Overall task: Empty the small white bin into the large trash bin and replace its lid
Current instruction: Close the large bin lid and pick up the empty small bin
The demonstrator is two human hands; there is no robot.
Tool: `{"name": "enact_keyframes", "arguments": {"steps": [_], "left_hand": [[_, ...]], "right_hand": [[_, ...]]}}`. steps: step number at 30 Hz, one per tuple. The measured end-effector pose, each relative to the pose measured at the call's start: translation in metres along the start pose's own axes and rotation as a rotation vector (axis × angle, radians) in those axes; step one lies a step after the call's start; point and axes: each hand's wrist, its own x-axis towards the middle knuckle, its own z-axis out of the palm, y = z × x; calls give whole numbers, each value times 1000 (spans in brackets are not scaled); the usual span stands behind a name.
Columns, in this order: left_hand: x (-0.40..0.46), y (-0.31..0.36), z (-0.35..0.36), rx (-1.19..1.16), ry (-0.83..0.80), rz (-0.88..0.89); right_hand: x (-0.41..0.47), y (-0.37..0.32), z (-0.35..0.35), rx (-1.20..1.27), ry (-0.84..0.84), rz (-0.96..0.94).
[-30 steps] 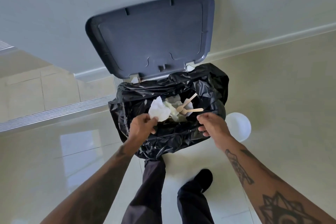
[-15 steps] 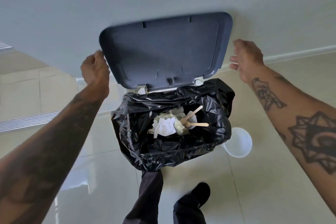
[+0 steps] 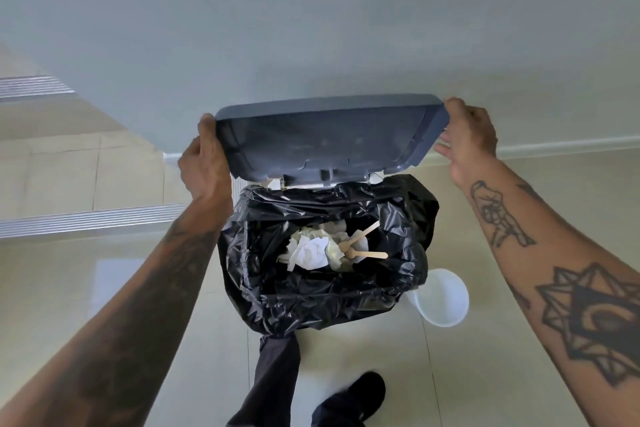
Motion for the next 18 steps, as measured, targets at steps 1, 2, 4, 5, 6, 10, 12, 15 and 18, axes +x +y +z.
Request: {"name": "enact_keyframes", "arguments": {"steps": [1,2,4,5,6,10,12,15,18], "left_hand": [[-12,-6,-8,-11,14,-11],[-24,-12,-17,-25,29,-17],[-48,-30,-34,-67,57,-24],[-60,-40,-41,-89,68,-28],[-71,-50,-48,-101,79,-34],[-96,-99,-67,-10,116,-84],[-100,-124,-72,127,108,-99],[-102,-160,-76,278,37,-91],[-95,-189,-76,406,-1,-86]], "right_hand": [[-8,7,-9,-3,-7,12],[-17,16,-17,-26,-4,15],[-35,38,-34,-71,33,21],[-45,52,-43,-76,54,29],[-53,67,-51,-80,71,30],[-73,132,-72,-169,104,68],[-78,160,-74,-256,100,119],[-80,202,-71,-320,67,152],[-79,233,-64,-333,61,171]]}}
